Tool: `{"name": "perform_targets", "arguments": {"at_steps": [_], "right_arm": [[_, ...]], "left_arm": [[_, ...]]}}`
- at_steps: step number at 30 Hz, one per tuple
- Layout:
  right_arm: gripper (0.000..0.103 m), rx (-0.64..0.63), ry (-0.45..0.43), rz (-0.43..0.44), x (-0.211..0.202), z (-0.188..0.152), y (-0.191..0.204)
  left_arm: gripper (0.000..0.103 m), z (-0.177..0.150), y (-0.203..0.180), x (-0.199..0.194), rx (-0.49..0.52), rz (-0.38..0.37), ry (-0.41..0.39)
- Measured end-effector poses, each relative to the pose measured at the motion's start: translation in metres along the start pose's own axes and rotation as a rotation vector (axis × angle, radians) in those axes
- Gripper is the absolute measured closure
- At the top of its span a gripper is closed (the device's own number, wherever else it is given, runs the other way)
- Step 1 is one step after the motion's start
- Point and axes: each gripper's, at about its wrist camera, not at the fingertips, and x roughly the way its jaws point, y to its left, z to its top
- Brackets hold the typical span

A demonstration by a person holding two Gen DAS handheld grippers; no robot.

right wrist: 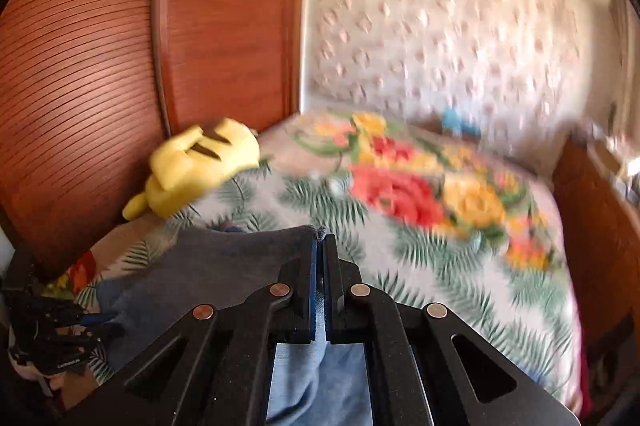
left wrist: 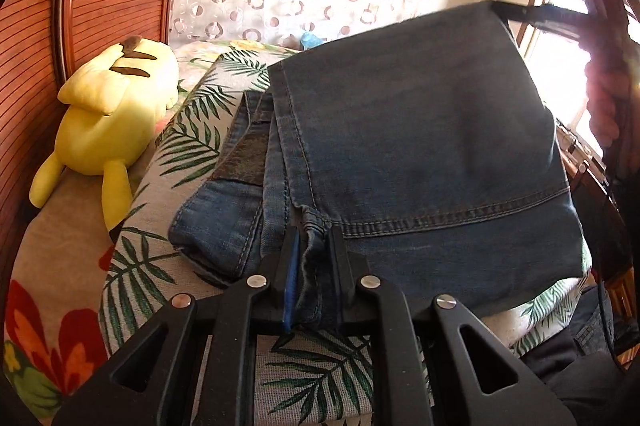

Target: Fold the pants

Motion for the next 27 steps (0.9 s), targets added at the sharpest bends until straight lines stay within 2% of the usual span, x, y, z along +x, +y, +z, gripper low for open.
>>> {"name": "perform_targets", "arguments": {"at_steps": [5,9,15,18,20,22,24,25,27], "right_arm": [[0.101,-0.026,-0.022,-0.003,-0.011,0.023,0.01],[0.101,-0.081,-0.071,0.0,-0.016,0.026,0.023],[0.101,-0.041,0.114,-0.045,0.046,0.005,-0.003],[0.083,0.009,0.205,-0.074,0.069,-0.013,-0.018],[0.072,0.041,0.221,-0.078,0.073,-0.028,-0.03],[0.065,0.079,0.224,-0.059,0.069,-0.04,-0.042],[0.062,0.107,0.218,-0.061,0.059,-0.052,-0.055],[0.062,0.118,0.216,-0.058,0.051,-0.062,-0.06],[0.061,0.138,0.212,-0.062,0.041,-0.077,-0.071]], "left_arm": [[0.088,0.003,0.003,-0.002,0.003,0.008,-0.009],[0.088,0.003,0.005,-0.001,-0.004,0.013,-0.005],[0.088,0.005,0.004,0.0,0.009,0.021,-0.001],[0.088,0.005,0.002,-0.004,0.013,0.016,-0.007],[0.087,0.006,0.001,-0.004,0.015,0.026,-0.007],[0.082,0.008,0.0,-0.006,0.014,0.037,-0.005],[0.072,0.009,-0.001,-0.008,0.019,0.057,-0.01],[0.07,0.011,-0.001,-0.009,0.023,0.066,-0.014],[0.058,0.013,-0.002,-0.011,0.028,0.072,-0.022]]}}
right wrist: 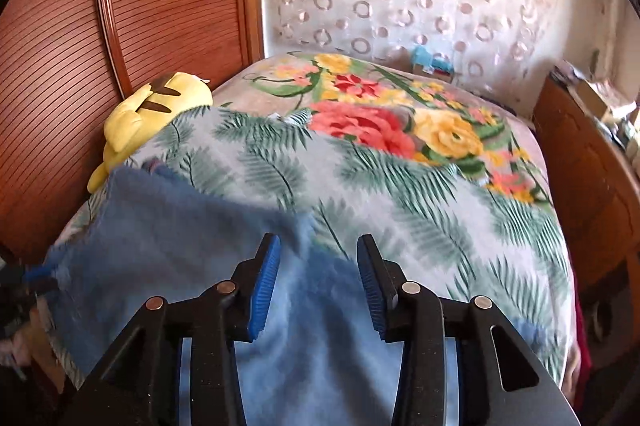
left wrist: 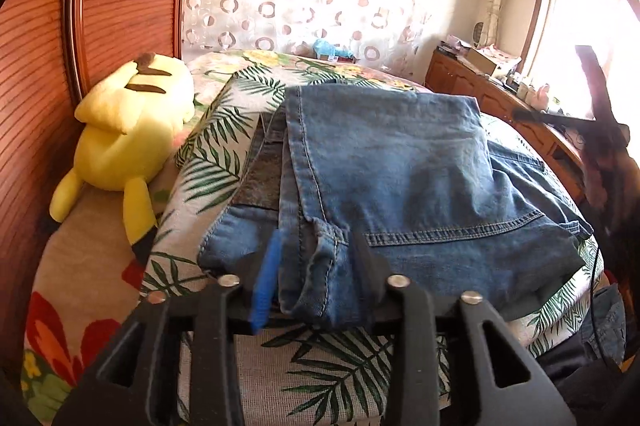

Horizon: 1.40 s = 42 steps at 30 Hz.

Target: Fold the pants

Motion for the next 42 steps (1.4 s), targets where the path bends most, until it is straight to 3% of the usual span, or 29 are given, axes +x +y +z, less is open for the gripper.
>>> {"name": "perform_targets", "arguments": {"at_steps": [2,3,5,12,19,30,42], "right_arm": [[0.061,0.01,-0.006,-0.022,-0.014,-0.018,-0.009],[0.061,0.021,-0.014,-0.034,-0.022,-0.028,-0.016],[0.061,0.049,-0.019,-0.044,-0.037,-0.053,-0.032],[0.06,0.151,-0.023,-0.146,-0.086,-0.143,-0.077],[0.052,0.267,-0.006,-0.209,-0.117,-0.197,-0.118],[0.052,0.328,0.031,-0.155,-0.111,-0.226,-0.131],[0.052,0.294,0.02,-0.203,-0.105,-0.233,-0.127]], "left_arm": [[0.051,0.003,-0.001,-0.004,0.003,0.004,-0.01],[0.035,0.005,-0.002,-0.005,0.005,0.005,-0.012],[0.018,0.008,-0.006,-0.009,0.008,-0.003,-0.025],[0.018,0.018,-0.042,-0.006,0.062,-0.049,-0.034],[0.018,0.023,-0.087,0.01,0.134,-0.093,-0.016],[0.018,0.025,-0.134,0.038,0.206,-0.128,0.037],[0.018,0.015,-0.159,0.055,0.247,-0.129,0.083]]}}
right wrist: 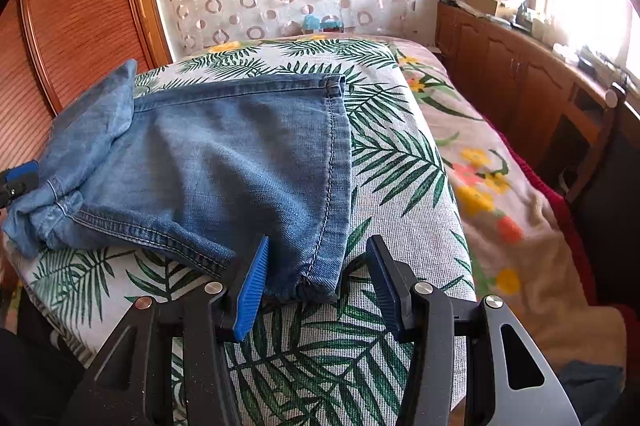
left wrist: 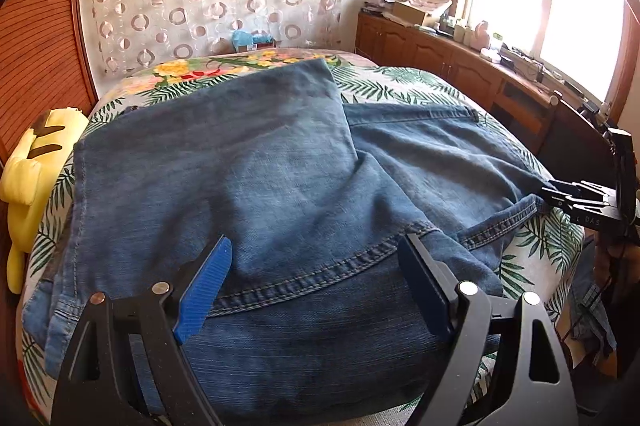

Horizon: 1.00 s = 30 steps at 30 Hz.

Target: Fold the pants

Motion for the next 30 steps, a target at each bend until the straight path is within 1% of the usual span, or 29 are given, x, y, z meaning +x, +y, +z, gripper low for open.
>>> {"name": "perform_targets", "arguments": {"at_steps": [10,21,24,26,27,28,29,30], "right_arm": [[0.052,-0.003,-0.026,-0.017,0.003,-0.007,0.002],[0.052,-0.012,-0.012,-0.037,0.003,-0.005,0.002],[0.058,-0.011,-0.01,-0.03,0.003,-0.004,0.003],[0.066,-0.013,-0.008,-0.024,0.004,-0.003,0.005],[0.067,-0.016,-0.007,-0.018,0.004,-0.003,0.005],[0.071,-0.018,-0.005,-0.02,0.005,-0.003,0.005],[0.077,-0.021,-0.004,-0.017,0.005,-0.003,0.005],[0.079,-0.022,-0.003,-0.01,0.006,-0.003,0.005]], "left_arm": [[0.018,-0.015,-0.001,0.009,-0.011,0.004,0.032],[0.017,-0.025,0.0,0.009,-0.013,0.011,0.003],[0.017,-0.026,0.001,0.008,-0.012,0.01,0.003],[0.017,-0.026,0.002,0.008,-0.017,0.004,0.004],[0.017,-0.026,0.003,0.008,-0.019,0.002,0.005],[0.017,-0.026,0.003,0.007,-0.021,0.001,0.007],[0.017,-0.025,0.004,0.007,-0.022,0.0,0.008],[0.017,-0.025,0.004,0.006,-0.024,-0.001,0.01]]}}
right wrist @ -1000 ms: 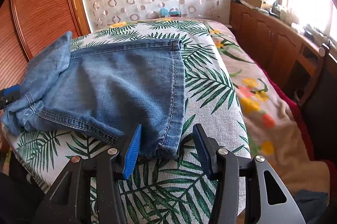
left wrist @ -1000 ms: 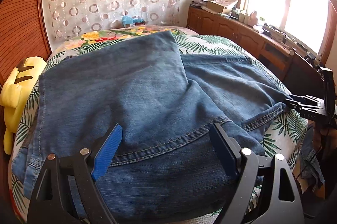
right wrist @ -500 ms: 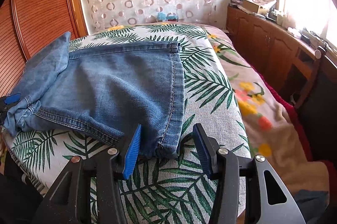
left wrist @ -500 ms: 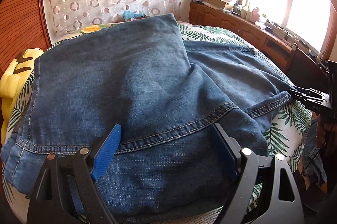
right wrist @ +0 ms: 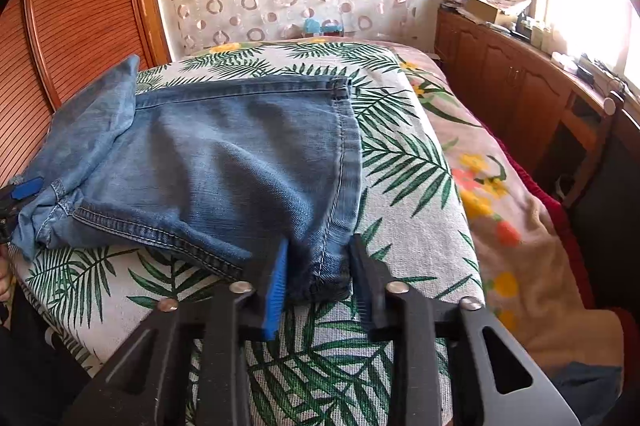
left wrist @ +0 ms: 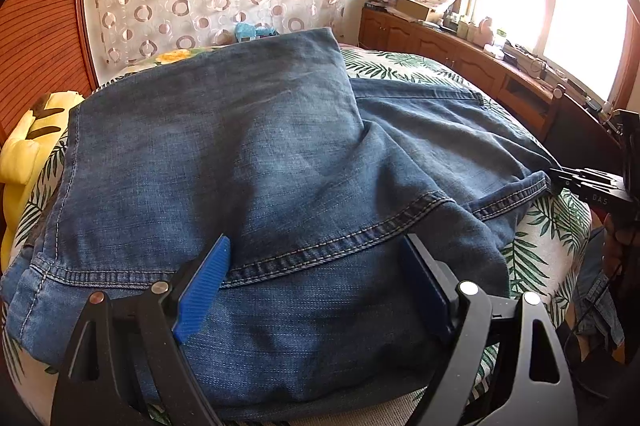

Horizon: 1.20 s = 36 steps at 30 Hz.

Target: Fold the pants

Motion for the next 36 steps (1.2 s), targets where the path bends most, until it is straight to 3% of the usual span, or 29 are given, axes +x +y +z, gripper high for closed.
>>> {"name": "perform_targets", "arguments": {"at_steps": [2,6,16,22,27,33,36], "right_arm": [[0.086,0.005,0.004,0.013,0.001,0.0,-0.001],[0.089,0.036,0.002,0.046,-0.001,0.003,-0.007],[0.09,-0.025,-0.176,0.099,-0.046,0.062,0.013],[0.09,-0.14,-0.281,0.194,-0.063,0.114,0.066],[0.09,-0.241,-0.323,0.338,-0.068,0.145,0.129],[0.089,-0.327,-0.251,0.496,-0.055,0.156,0.191],[0.073,-0.365,-0.211,0.5,-0.044,0.156,0.205]], "left_arm": [[0.017,0.002,0.002,-0.002,-0.008,0.0,0.001],[0.017,0.005,0.006,-0.009,-0.024,0.006,-0.012],[0.017,0.015,0.023,-0.039,-0.053,0.04,-0.088],[0.017,0.017,0.038,-0.057,-0.079,0.071,-0.125],[0.017,0.014,0.052,-0.067,-0.1,0.095,-0.143],[0.017,0.008,0.067,-0.073,-0.126,0.109,-0.146],[0.017,0.005,0.072,-0.071,-0.138,0.107,-0.141]]}}
